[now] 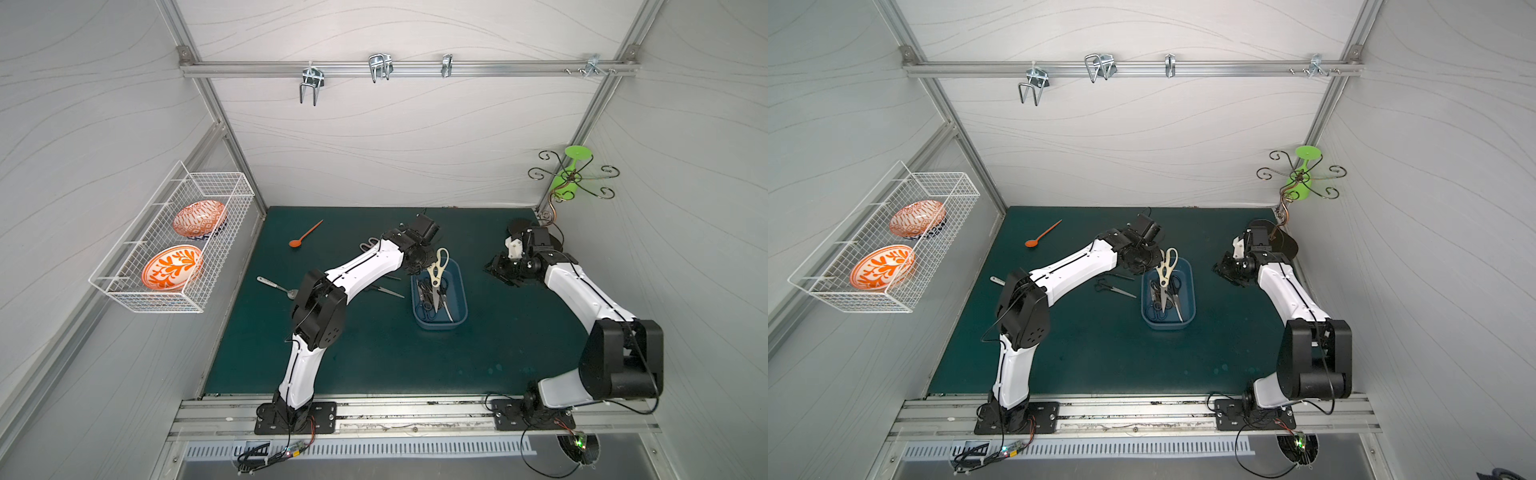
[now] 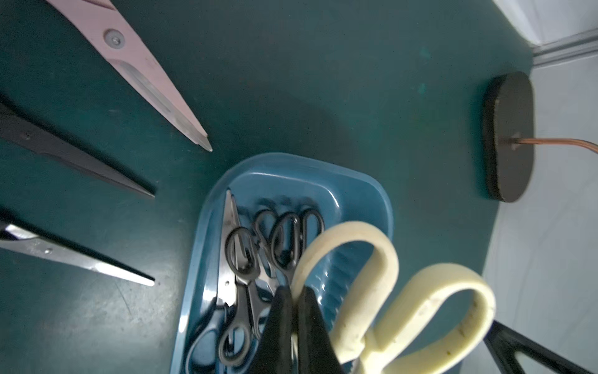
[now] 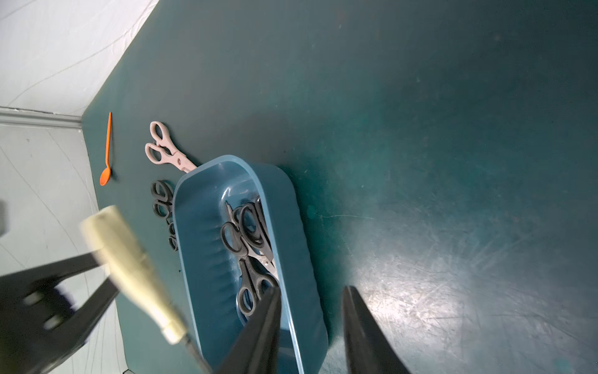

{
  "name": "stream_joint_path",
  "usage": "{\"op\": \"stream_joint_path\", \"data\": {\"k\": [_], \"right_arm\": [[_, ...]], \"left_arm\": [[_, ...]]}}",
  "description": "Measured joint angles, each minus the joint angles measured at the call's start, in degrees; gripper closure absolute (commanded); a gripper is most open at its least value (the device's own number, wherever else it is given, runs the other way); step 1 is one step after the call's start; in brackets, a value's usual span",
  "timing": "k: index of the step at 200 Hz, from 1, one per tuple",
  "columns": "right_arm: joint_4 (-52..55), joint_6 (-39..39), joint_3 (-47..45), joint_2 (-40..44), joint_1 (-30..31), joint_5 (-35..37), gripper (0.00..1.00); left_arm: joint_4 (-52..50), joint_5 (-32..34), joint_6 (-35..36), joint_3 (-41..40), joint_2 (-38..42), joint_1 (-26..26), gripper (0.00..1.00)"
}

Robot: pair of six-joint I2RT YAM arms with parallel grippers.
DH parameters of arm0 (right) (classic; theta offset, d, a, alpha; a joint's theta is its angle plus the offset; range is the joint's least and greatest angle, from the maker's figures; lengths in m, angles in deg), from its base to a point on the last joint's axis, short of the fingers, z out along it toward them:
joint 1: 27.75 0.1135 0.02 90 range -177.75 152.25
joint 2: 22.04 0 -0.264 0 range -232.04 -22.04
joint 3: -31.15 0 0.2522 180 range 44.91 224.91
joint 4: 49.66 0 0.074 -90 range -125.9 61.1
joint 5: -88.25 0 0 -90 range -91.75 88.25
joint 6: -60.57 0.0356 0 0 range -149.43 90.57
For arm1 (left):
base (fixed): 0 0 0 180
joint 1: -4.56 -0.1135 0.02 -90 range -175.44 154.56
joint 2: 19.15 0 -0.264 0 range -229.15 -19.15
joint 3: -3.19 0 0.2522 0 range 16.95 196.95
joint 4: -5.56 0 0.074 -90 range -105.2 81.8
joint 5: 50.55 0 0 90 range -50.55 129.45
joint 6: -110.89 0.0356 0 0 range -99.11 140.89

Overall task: Put the scissors into the storage box
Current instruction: Place the scissors in the storage box.

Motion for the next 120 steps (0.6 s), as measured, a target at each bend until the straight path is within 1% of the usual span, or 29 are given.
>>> {"op": "stream_joint_path", "data": {"k": [35,88,108,120], "right_arm": [[-0.4,0.0,-0.2,0.6,-0.1,-0.9,0.64],[-1.2,0.1,-0.5,1.4,-0.1,-1.7,0.64],[-1.3,0.3,-0.6,1.4,-0.1,-1.8,0.64],[-1.4,0.4,-0.6,1.4,-0.1,-1.9,0.64]], "left_arm": [[-0.5,3.7,-0.5,1.0,-5.5,1.0,1.0],[-0.9,4.2,-0.4,1.1,-6.5,2.8,1.0],[-0.9,3.6,0.0,1.2,-6.6,3.1,0.88],[-0.9,3.0,0.5,1.6,-6.7,3.1,0.83]]}}
